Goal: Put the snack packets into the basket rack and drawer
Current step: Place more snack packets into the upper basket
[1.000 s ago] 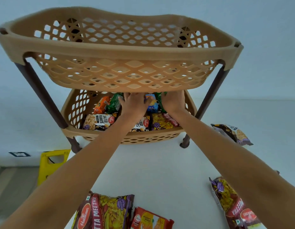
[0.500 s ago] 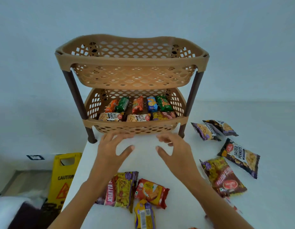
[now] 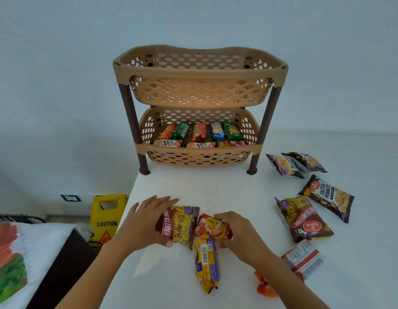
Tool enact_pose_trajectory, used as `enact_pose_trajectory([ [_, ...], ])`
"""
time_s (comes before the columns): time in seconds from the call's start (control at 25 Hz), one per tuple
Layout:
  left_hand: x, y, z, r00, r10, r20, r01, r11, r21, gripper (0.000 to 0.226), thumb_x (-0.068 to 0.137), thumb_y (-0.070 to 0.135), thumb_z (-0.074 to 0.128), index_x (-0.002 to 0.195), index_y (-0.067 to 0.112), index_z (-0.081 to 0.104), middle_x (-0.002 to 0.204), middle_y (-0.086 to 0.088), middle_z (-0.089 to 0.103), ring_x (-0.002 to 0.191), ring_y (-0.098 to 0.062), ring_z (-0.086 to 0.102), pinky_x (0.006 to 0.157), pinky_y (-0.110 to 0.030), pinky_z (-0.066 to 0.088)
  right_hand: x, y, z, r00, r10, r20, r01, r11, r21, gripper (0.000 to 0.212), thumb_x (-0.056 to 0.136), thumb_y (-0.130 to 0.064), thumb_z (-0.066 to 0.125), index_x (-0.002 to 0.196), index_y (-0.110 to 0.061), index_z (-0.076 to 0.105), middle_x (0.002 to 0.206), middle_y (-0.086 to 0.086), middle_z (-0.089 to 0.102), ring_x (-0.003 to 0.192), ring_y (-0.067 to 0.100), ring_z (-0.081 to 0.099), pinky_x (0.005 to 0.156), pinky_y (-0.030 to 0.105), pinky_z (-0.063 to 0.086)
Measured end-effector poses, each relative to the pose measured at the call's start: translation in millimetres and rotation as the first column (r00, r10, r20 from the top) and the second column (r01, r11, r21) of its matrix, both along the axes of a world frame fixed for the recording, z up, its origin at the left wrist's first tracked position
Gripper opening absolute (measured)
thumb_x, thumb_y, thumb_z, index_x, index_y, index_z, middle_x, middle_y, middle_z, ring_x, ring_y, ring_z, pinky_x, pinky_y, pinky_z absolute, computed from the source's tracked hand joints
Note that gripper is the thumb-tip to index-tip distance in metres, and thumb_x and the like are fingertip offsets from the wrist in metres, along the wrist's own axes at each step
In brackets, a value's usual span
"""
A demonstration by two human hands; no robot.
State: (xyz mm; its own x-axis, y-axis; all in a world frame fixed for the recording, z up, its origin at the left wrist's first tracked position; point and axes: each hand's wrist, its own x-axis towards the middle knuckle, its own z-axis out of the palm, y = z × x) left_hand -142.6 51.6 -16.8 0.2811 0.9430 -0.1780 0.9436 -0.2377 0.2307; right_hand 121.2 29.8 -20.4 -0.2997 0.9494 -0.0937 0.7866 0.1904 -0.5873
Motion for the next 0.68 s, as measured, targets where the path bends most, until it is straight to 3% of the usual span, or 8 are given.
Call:
enact_pose_trajectory([
  [0.12, 5, 4, -5, 0.998, -0.044, -0.048, 0.044, 0.999, -0.017, 0.106, 0.063, 0.054, 0.074, 0.143, 0.050, 0.006, 0.157, 0.017, 0.012, 0.147, -0.017, 0.003, 0.116, -0.055, 0.010, -2, -2, -3, 1.000, -0.011, 0.019, 0.011, 1.000, 0.006, 0.063, 0.078, -0.026, 0.073, 0.133, -0.015, 0.045, 0.128, 0.004, 0.052, 0.117, 0.016, 0.048, 0.098, 0.022, 0.037],
  [0.2, 7, 5, -10, 0.999, -0.039, -0.013, 0.039, 0.999, -0.036, 0.100, 0.066, 0.048, 0.075, 0.143, 0.049, 0.011, 0.154, 0.016, 0.021, 0.146, -0.019, 0.008, 0.115, -0.055, 0.020, -2, -2, -3, 0.999, -0.044, 0.013, 0.043, 0.998, 0.034, 0.061, 0.077, -0.027, 0.074, 0.131, -0.015, 0.047, 0.126, 0.004, 0.054, 0.115, 0.015, 0.049, 0.096, 0.021, 0.039],
  [0.36, 5, 6, -17, 0.994, -0.027, 0.103, 0.020, 0.997, 0.070, 0.078, 0.070, 0.042, 0.074, 0.138, 0.041, 0.035, 0.134, 0.012, 0.046, 0.131, -0.015, 0.035, 0.098, -0.038, 0.046, 3, -4, -1, 0.991, -0.122, -0.044, 0.127, 0.986, 0.111, 0.059, 0.076, -0.026, 0.075, 0.128, -0.014, 0.050, 0.121, 0.004, 0.057, 0.111, 0.014, 0.051, 0.087, 0.016, 0.040],
  [0.56, 5, 10, -14, 0.945, 0.004, 0.328, -0.072, 0.978, 0.197, 0.051, 0.072, 0.019, 0.075, 0.121, 0.024, 0.059, 0.113, 0.004, 0.062, 0.105, -0.016, 0.058, 0.087, -0.035, 0.051, 14, -1, 19, 0.977, -0.169, -0.131, 0.198, 0.948, 0.250, 0.057, 0.073, -0.020, 0.078, 0.124, -0.012, 0.054, 0.115, 0.005, 0.060, 0.099, 0.015, 0.055, 0.079, 0.018, 0.042],
  [0.68, 6, 9, -3, 0.928, -0.016, 0.373, -0.093, 0.958, 0.272, 0.050, 0.071, 0.016, 0.077, 0.118, 0.020, 0.062, 0.109, 0.001, 0.064, 0.100, -0.017, 0.061, 0.084, -0.026, 0.050, 19, 6, 40, 0.969, -0.162, -0.186, 0.220, 0.909, 0.354, 0.056, 0.071, -0.019, 0.080, 0.122, -0.012, 0.056, 0.113, 0.004, 0.061, 0.096, 0.010, 0.054, 0.075, 0.007, 0.038],
])
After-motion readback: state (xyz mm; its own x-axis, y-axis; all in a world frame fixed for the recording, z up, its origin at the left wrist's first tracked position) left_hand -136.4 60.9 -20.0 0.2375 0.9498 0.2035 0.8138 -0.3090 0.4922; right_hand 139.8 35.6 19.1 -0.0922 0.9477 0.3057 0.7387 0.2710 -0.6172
